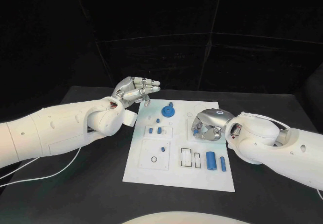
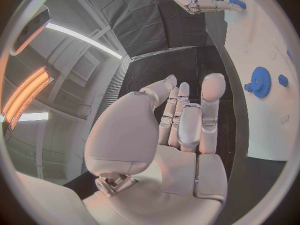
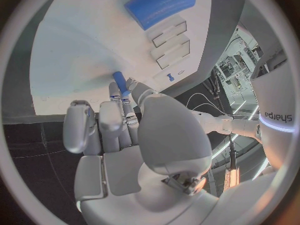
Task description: Assemble the parts on the task board
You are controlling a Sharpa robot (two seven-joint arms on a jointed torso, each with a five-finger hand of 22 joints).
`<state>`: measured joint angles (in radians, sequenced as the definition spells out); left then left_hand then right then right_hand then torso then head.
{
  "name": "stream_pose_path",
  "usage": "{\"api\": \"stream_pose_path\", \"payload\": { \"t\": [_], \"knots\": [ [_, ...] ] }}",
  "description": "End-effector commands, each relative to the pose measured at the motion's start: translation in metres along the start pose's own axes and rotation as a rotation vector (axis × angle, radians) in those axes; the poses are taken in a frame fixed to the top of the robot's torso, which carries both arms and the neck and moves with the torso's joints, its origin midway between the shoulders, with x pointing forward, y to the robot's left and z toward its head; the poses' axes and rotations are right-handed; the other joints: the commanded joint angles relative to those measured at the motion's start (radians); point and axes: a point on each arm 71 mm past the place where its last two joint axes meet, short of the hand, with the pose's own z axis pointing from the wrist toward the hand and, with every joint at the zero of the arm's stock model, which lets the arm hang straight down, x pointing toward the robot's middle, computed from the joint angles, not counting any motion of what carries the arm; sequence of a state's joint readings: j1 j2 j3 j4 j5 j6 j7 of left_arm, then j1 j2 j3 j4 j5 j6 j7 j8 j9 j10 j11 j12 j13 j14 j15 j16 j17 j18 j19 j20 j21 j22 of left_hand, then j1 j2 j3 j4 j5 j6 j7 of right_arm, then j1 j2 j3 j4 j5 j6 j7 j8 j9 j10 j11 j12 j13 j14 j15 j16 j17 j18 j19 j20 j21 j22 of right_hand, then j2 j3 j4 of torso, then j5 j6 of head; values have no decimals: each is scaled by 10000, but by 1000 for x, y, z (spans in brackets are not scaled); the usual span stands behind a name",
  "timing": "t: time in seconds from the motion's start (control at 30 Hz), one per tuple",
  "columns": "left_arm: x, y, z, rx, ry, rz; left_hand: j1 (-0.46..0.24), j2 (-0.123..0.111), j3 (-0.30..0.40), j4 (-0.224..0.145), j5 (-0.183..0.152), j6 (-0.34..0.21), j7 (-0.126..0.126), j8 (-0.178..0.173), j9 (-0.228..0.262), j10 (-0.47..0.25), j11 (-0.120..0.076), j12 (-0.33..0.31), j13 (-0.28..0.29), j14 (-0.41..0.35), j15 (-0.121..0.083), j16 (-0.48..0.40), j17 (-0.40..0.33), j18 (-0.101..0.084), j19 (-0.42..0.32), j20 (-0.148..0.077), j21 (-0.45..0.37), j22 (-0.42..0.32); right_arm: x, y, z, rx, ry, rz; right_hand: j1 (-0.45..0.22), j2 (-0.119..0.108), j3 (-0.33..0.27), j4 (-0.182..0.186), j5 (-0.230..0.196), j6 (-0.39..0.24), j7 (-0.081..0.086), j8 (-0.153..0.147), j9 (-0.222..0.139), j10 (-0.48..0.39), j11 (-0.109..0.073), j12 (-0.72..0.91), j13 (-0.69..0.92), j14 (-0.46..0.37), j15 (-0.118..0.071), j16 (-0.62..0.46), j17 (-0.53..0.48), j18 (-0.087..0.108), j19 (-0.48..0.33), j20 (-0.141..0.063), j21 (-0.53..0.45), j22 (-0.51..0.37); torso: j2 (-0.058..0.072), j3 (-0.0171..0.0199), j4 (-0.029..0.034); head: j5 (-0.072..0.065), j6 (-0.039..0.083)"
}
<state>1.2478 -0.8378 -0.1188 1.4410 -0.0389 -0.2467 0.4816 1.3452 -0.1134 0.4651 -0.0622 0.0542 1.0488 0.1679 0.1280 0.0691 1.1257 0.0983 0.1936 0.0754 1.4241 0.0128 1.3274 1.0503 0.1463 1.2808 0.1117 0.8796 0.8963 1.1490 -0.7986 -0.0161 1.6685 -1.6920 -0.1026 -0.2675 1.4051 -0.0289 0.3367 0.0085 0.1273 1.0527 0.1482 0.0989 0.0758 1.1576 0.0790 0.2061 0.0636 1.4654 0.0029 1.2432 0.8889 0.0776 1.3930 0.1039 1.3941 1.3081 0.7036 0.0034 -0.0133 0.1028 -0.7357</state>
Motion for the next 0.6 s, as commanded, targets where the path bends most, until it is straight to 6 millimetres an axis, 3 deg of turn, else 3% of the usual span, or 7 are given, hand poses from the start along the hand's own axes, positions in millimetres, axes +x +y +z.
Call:
{"api": "stream_pose_path", "payload": {
  "t": [0.03, 0.27, 0.47, 0.5, 0.6],
  "knots": [
    [1, -2, 0, 95, 92, -69, -32, 108, -44, -37, 16, -41, 57, 25, -9, -58, 20, 62, -10, -48, 10, -51, -8, 107, -58, 17, -48, -9, -4, 2, -1, -40, -565, 13, 177, 152, 230, -91, -171, 175, -13, 85, 30, 194, -46, -82, 41, 83, -104, 120, 177, -191, 152, -6, 132, 394, -3, 2, 0, 12, 12],
    [0, -2, 0, 96, 78, -62, -37, 110, -48, -36, 16, -41, 57, 27, -9, -58, 20, 66, -9, -56, 11, -63, -34, 118, -80, 18, -100, -58, -13, 4, -9, -188, -1700, 473, 291, 147, 583, -286, -198, 378, -20, 140, 48, 477, -84, -179, 75, 114, -130, 247, 351, -226, 245, -41, 254, 548, -14, -1, 1, 28, 59],
    [0, -2, 0, 107, 55, -49, -76, 132, -96, -38, 16, -81, 73, 34, -13, -109, 37, 93, -12, -435, 28, -554, -887, 285, -539, 36, -991, -860, -20, 8, -20, -381, -2405, 1089, 285, 101, 717, -356, -183, 392, -1, 122, 40, 518, -73, -264, 74, 98, -125, 248, 341, -225, 235, -43, 258, 552, -18, 1, 5, 33, 91],
    [-1, -1, 0, 108, 40, -40, -81, 141, -116, -50, 17, -92, 83, 44, -12, -129, 45, 113, -13, -716, 40, -897, -1423, 359, -816, 46, -1460, -1261, -22, 11, -23, -489, -2503, 1195, 278, 86, 743, -371, -183, 396, 3, 118, 38, 527, -70, -283, 74, 98, -123, 254, 351, -228, 241, -42, 267, 565, -14, 4, 4, 35, 100],
    [-1, -1, 1, 108, 14, -25, -75, 152, -164, -95, 10, -113, 104, 68, -13, -168, 80, 156, -18, -1710, 72, -2099, -3190, 374, -1270, 76, -1934, -1559, -25, 20, -28, -789, -2639, 1406, 270, 57, 772, -393, -188, 401, 6, 113, 36, 538, -68, -309, 74, 98, -120, 264, 367, -228, 240, -41, 270, 567, -8, 5, 4, 32, 113]
  ]
}}
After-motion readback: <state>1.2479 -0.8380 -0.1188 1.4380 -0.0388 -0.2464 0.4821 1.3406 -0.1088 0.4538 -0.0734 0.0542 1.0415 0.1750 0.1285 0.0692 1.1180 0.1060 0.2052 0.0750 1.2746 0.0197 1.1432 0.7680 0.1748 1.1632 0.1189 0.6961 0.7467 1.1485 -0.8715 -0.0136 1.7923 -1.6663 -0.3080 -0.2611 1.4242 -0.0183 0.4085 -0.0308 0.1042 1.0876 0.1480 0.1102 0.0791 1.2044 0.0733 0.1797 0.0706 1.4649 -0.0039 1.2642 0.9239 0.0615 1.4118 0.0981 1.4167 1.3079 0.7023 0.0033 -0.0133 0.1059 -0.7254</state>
